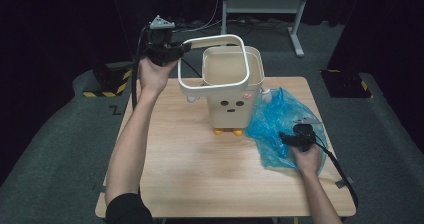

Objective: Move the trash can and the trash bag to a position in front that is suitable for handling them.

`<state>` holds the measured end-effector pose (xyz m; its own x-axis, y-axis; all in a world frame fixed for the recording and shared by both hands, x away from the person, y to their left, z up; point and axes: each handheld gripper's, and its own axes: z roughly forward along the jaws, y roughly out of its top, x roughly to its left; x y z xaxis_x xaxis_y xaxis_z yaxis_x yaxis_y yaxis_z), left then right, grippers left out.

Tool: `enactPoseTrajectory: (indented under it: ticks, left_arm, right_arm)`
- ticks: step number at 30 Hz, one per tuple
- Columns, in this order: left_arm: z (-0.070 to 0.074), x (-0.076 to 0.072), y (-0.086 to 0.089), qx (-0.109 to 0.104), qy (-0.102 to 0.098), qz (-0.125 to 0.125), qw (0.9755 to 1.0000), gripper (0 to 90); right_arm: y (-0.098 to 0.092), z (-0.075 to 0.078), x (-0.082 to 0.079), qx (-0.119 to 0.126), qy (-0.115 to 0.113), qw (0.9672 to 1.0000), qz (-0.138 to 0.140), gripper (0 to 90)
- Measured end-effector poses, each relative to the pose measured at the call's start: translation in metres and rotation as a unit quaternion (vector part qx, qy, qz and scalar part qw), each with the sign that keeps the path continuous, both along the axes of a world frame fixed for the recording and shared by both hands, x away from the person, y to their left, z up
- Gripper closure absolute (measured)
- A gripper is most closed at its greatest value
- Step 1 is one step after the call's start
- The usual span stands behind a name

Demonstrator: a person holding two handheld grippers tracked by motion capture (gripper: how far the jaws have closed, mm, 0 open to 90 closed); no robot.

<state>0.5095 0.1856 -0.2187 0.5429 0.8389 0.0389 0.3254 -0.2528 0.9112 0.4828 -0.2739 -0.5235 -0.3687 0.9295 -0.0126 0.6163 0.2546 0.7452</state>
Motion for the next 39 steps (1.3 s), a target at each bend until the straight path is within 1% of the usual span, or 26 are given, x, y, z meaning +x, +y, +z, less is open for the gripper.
enactPoseTrajectory:
  ticks: [5,12,16,18,23,28,30,34,39]
  left_arm:
    - [0.001,-0.008,0.012,-0.006,-0.002,0.006,1.0000,76.8]
    - [0.002,-0.014,0.019,-0.006,-0.003,0.011,0.9999,76.8]
    - [0.003,-0.020,0.024,-0.014,-0.007,0.013,0.9998,76.7]
    - [0.002,-0.023,0.026,-0.013,-0.008,0.013,0.9998,76.7]
    - [0.001,-0.027,0.033,-0.021,-0.006,0.019,0.9996,76.6]
    - [-0.001,-0.033,0.039,-0.020,-0.009,0.023,0.9995,76.7]
    - [0.000,-0.037,0.042,-0.020,-0.013,0.027,0.9993,76.6]
    - [0.001,-0.042,0.050,-0.022,-0.014,0.033,0.9991,76.6]
    - [0.000,-0.048,0.058,-0.021,-0.012,0.040,0.9989,76.6]
  right_arm:
    - [0.000,0.000,0.000,0.001,0.000,1.0000,0.000,27.5]
    - [0.000,0.000,0.000,0.000,0.000,1.0000,0.001,27.5]
    - [0.000,0.000,0.000,0.000,0.000,1.0000,0.000,27.5]
    - [0.000,0.000,0.000,0.000,0.000,1.0000,0.001,27.5]
    - [0.000,0.000,0.000,0.000,0.000,1.0000,0.001,27.5]
    - [0.000,0.000,0.000,0.000,0.000,1.0000,0.000,27.5]
    - [0.000,0.000,0.000,0.000,0.000,1.0000,0.000,27.5]
    - [0.000,0.000,0.000,0.000,0.000,1.0000,0.000,27.5]
    - [0.000,0.000,0.000,0.000,0.000,1.0000,0.001,27.5]
